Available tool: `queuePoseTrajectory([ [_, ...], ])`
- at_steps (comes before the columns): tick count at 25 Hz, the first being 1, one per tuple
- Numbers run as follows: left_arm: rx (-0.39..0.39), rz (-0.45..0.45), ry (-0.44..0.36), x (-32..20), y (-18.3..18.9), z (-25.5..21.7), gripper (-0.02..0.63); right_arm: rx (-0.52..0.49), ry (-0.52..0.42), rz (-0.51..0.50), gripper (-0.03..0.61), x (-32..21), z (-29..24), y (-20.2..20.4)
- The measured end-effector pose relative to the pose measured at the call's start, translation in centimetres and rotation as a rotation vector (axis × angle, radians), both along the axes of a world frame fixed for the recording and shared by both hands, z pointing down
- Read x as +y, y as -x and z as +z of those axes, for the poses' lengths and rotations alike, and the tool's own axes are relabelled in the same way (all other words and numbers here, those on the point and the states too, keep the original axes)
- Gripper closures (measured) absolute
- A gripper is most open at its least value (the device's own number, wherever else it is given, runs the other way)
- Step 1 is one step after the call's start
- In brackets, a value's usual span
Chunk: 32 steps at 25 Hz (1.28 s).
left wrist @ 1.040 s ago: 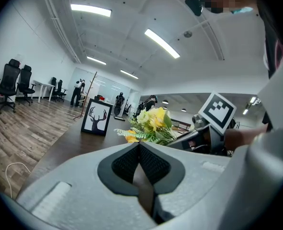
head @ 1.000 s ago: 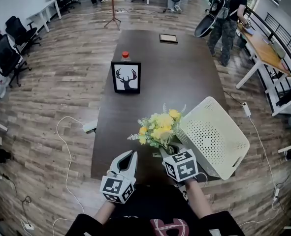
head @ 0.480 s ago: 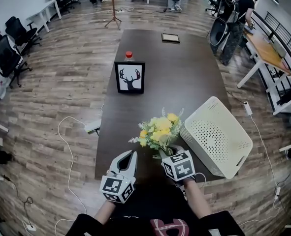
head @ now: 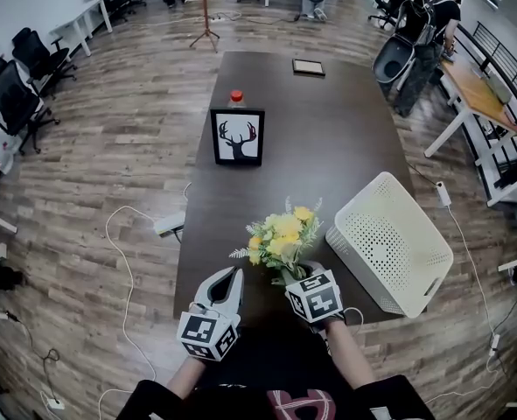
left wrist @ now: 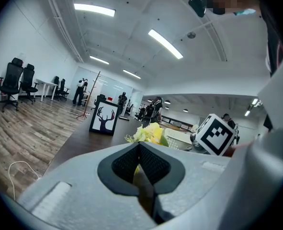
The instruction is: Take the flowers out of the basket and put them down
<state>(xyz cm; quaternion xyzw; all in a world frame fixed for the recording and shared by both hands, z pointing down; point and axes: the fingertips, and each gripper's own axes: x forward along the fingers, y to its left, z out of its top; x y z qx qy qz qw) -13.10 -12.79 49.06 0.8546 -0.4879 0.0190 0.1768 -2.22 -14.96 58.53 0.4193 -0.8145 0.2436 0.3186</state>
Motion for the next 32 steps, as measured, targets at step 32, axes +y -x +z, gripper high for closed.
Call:
queuePoseTrajectory([
  [32,-0.021,-0.093,-0.005,0.0,2.4,-0.1,0.606,0.024,0.142,-0.020,0.532,0.2,7.0,0.4],
])
